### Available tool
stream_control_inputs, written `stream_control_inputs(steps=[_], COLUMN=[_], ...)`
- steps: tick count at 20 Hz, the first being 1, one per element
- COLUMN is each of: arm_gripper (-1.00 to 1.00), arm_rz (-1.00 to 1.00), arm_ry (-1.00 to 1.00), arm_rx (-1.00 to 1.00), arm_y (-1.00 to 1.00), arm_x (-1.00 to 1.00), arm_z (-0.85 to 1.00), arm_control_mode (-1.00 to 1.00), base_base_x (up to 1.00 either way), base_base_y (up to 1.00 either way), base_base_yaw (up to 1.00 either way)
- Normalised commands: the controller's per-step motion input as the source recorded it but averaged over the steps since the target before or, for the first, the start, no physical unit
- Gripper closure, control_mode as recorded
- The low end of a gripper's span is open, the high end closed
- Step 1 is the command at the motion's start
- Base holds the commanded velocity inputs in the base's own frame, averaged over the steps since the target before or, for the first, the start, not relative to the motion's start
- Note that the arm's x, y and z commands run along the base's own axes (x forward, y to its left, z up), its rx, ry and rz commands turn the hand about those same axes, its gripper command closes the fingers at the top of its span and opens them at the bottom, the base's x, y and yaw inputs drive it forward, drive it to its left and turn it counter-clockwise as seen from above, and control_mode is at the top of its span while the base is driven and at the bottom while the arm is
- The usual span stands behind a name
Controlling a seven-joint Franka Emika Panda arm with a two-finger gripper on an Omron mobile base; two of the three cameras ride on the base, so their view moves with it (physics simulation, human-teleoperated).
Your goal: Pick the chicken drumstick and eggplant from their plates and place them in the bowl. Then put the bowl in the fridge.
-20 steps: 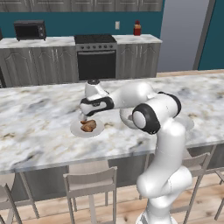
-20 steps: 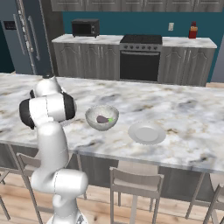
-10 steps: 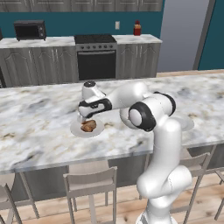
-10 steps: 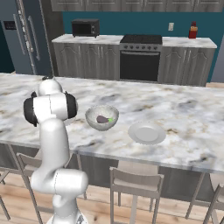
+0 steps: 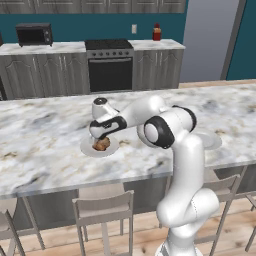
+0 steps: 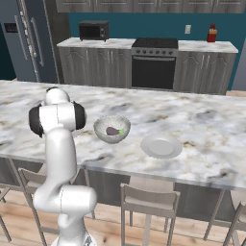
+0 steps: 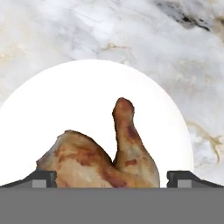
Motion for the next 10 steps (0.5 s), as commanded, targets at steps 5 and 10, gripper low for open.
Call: stream_control_inputs(steps=[5, 10], arm_gripper=[-1.0, -1.0], arm_rz=[0.07, 0.04], arm_ry=[-0.01, 0.0], arm_rx=[0.0, 0.0], arm_y=[0.0, 0.01], arm_x=[0.18, 0.18], arm_z=[-0.15, -0.16], arm_control_mode=[-1.0, -1.0], base_base_x=[0.0, 0.0], base_base_y=[0.0, 0.0], base_base_yaw=[0.0, 0.0])
